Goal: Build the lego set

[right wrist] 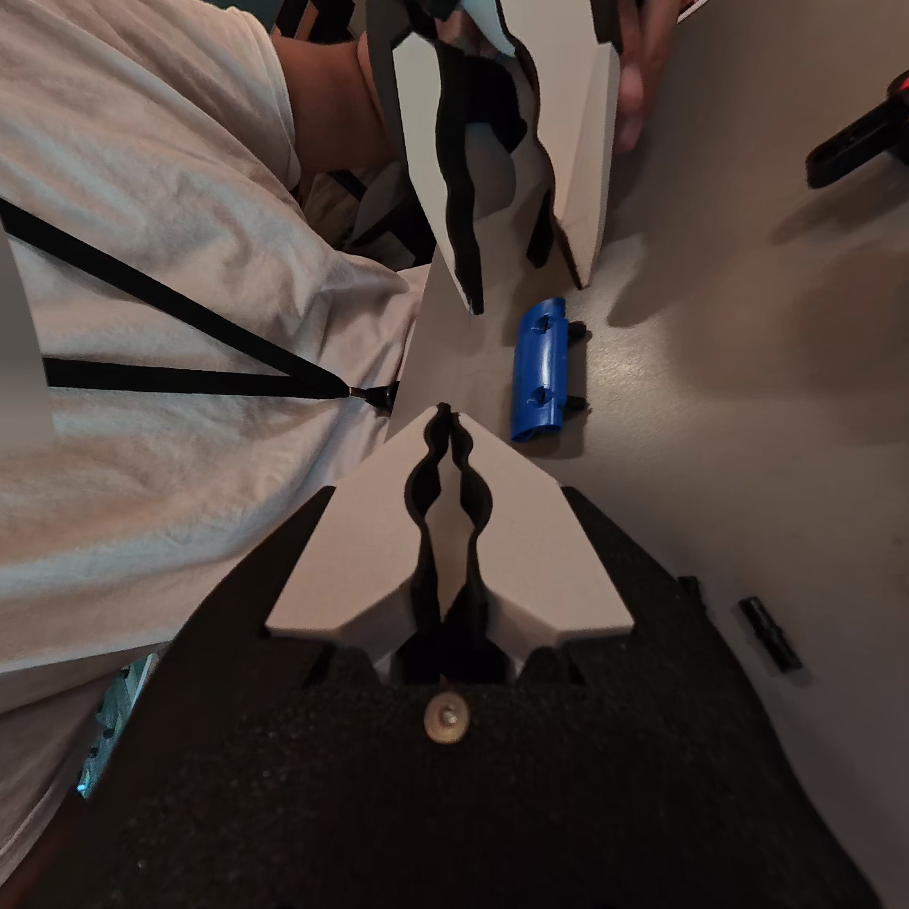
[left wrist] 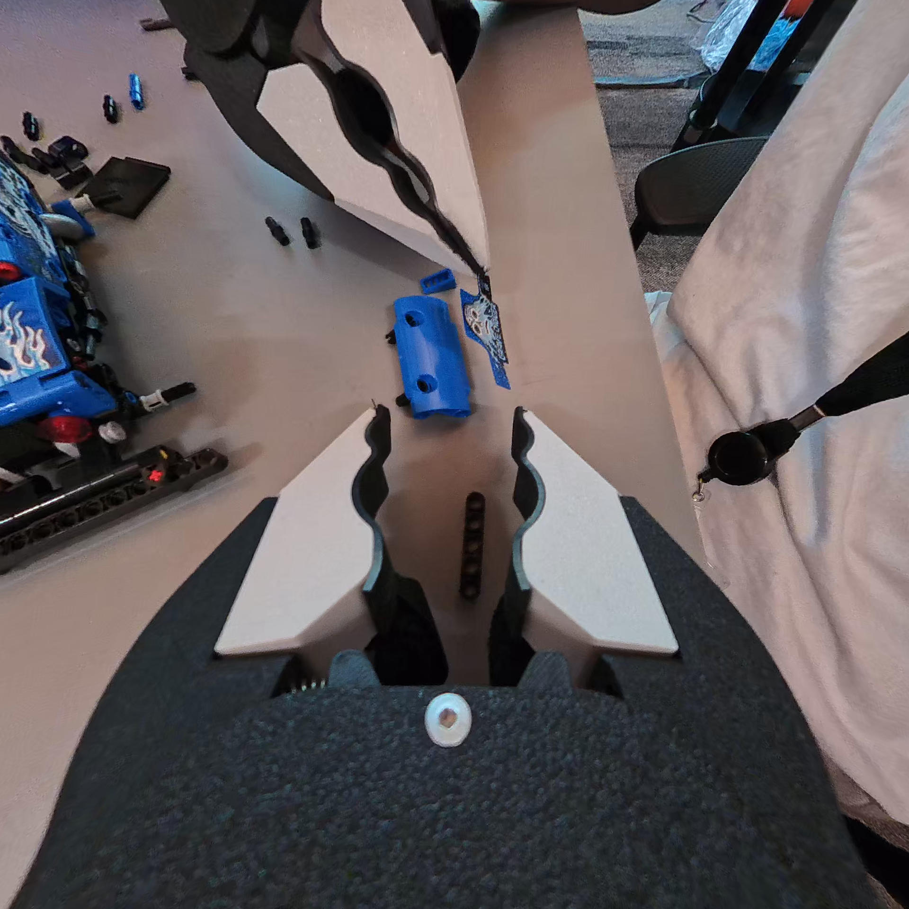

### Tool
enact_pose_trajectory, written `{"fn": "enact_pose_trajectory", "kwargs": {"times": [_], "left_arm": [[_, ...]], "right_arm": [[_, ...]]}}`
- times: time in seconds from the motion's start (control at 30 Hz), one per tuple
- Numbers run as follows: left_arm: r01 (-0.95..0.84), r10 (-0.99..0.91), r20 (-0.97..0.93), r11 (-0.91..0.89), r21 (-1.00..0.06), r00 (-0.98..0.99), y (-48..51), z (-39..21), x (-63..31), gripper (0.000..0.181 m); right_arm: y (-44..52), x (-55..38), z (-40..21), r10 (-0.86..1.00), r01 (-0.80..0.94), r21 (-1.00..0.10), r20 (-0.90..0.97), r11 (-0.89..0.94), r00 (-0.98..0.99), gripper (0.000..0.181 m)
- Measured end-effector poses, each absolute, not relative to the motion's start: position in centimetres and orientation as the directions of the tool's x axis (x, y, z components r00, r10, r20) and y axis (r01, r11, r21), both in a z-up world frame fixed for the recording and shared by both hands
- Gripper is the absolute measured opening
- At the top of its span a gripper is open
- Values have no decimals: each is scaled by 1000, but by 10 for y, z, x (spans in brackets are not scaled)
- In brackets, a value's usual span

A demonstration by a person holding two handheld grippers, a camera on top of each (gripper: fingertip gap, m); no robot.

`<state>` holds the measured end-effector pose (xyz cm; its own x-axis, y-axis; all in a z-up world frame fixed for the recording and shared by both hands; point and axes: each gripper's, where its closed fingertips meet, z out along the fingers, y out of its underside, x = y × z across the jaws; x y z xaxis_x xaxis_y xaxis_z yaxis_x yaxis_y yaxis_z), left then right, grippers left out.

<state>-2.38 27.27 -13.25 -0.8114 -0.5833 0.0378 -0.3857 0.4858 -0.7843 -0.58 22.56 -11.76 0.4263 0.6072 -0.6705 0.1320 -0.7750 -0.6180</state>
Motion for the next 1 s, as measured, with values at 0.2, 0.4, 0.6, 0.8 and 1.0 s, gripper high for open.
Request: {"fn": "enact_pose_trajectory", "kwargs": {"times": [0.2, 0.4, 0.6, 0.8, 1.0], "left_arm": [[-402, -584, 42, 502, -766, -811, 272, -137, -22, 47], [-425, -601, 74, 467, -775, -796, 274, -134, -19, 44], [-446, -604, 109, 442, -779, -789, 274, -133, -18, 41], [-454, -607, 125, 427, -782, -785, 274, -131, -17, 37], [-472, -615, 190, 334, -816, -765, 279, -119, -13, 29]], "right_arm": [[228, -3, -122, 592, 132, -606, -667, -784, 452, 0], [229, 0, -126, 578, 135, -595, -661, -792, 479, 0], [230, 1, -128, 573, 136, -591, -658, -795, 488, 0], [231, 2, -128, 568, 131, -590, -658, -797, 494, 0], [231, 2, -129, 569, 136, -590, -652, -796, 502, 0]]}}
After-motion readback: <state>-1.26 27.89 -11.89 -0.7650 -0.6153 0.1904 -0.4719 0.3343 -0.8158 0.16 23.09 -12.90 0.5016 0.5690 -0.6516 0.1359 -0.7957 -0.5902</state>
